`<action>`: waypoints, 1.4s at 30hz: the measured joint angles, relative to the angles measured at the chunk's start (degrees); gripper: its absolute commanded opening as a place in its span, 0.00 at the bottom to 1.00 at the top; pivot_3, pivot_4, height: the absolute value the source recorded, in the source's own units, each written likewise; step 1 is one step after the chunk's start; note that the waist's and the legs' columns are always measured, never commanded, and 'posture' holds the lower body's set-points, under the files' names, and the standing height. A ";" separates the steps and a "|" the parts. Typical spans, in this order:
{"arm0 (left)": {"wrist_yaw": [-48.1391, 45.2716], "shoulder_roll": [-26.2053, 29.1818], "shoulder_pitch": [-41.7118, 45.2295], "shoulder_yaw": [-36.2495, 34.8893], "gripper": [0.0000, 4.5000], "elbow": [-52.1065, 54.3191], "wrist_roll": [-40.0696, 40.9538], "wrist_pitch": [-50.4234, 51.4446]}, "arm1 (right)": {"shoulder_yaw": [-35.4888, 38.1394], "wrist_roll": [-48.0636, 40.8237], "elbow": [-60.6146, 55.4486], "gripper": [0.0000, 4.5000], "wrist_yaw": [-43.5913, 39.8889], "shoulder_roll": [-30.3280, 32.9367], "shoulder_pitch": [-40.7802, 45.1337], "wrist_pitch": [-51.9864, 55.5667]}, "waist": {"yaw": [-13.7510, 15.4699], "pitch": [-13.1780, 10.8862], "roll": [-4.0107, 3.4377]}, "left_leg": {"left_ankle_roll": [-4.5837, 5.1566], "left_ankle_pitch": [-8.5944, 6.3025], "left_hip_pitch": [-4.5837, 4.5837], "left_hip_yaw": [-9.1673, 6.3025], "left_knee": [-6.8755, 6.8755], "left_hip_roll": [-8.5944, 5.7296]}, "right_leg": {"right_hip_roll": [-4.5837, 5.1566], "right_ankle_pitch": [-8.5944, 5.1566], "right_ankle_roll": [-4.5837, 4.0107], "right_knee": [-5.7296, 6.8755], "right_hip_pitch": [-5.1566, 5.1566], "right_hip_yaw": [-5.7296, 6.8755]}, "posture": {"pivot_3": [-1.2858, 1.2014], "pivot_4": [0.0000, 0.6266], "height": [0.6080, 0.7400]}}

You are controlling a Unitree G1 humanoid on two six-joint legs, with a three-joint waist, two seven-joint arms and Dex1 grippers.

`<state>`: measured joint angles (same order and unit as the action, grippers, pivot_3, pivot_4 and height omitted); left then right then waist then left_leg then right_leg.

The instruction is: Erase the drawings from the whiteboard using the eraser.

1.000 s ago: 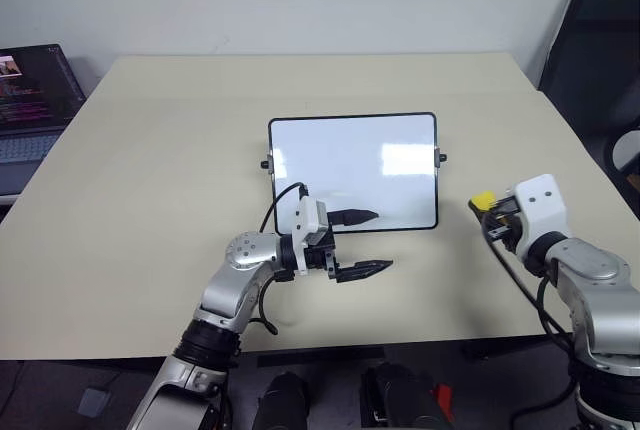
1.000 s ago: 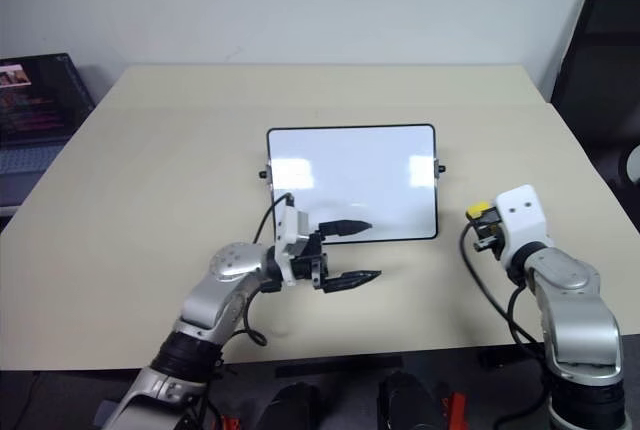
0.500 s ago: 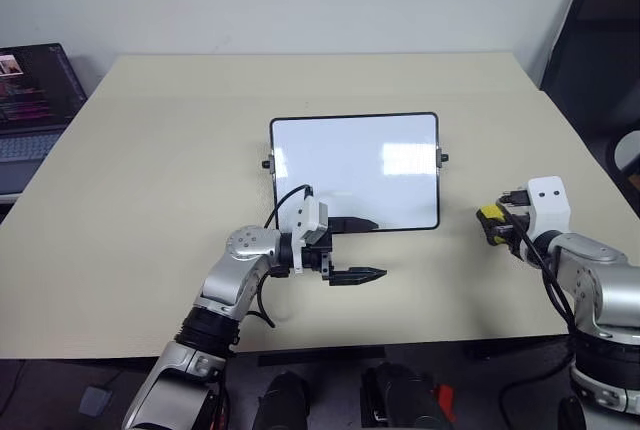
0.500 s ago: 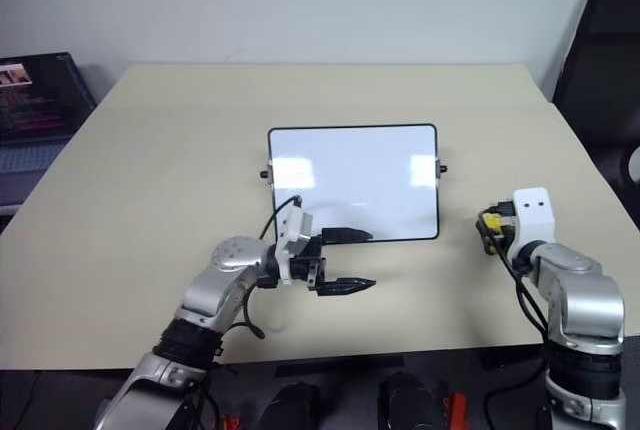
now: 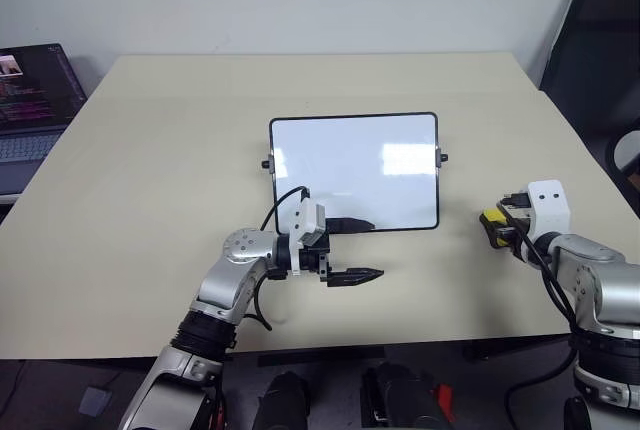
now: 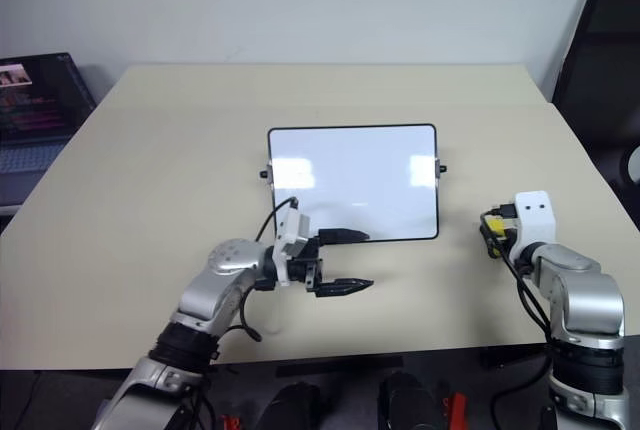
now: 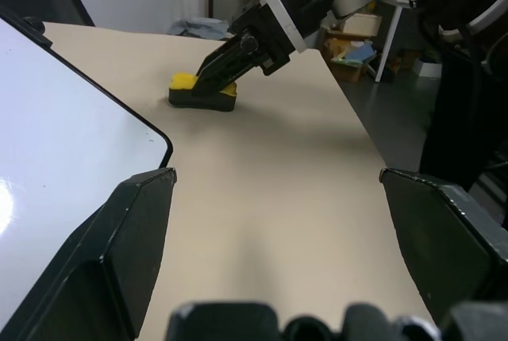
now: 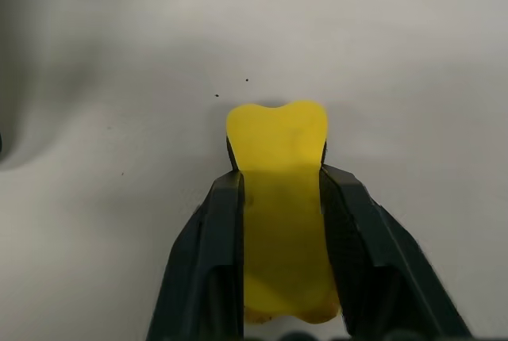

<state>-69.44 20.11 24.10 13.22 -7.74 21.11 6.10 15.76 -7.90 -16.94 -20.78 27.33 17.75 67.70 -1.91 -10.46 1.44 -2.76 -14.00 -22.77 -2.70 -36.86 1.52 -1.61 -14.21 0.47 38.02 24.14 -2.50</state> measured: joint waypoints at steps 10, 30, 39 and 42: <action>0.04 0.38 0.02 0.00 1.00 0.05 0.00 0.02 | 0.00 -0.03 1.88 0.99 2.24 0.38 0.60 -2.71 | 0.01 0.00 0.00 | 0.00 0.00 0.01 0.00 -0.01 0.00 | 0.00 0.00 0.00 0.03 0.00 -0.01 | 0.52 0.24 1.00; 30.28 -1.69 -26.42 -9.41 1.00 21.85 -6.42 0.93 | 3.27 -3.67 -21.85 0.99 4.72 -17.37 -31.30 -27.81 | 0.08 0.07 -0.14 | -0.01 0.00 0.10 -0.05 0.00 0.16 | 0.35 -0.03 -0.01 0.00 -0.08 -0.08 | 0.52 0.24 1.00; 42.85 -5.47 -34.60 -12.02 1.00 30.42 -9.61 -0.41 | -3.96 2.09 -20.03 0.99 8.14 -23.77 -42.19 -50.26 | 0.01 0.09 -0.17 | -0.02 0.00 0.39 0.14 -0.02 0.20 | 0.47 -0.27 -0.42 0.01 -0.22 -0.15 | 0.52 0.24 1.00; 47.98 -8.00 -37.23 -12.64 1.00 33.33 -11.48 -0.27 | -6.00 2.75 -17.93 0.99 10.58 -25.91 -41.75 -52.60 | 0.08 0.10 -0.16 | -0.02 -0.01 0.32 0.13 0.02 0.17 | 0.59 -0.27 -0.41 -0.01 -0.17 -0.14 | 0.52 0.24 1.00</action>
<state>-21.46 12.11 -13.13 0.58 25.59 9.63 5.83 9.76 -5.15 -34.87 -10.21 1.42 -24.00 15.09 -1.83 -10.36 1.29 -2.78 -14.01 -22.45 -2.57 -36.84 1.69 -1.02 -14.47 0.06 38.01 23.97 -2.64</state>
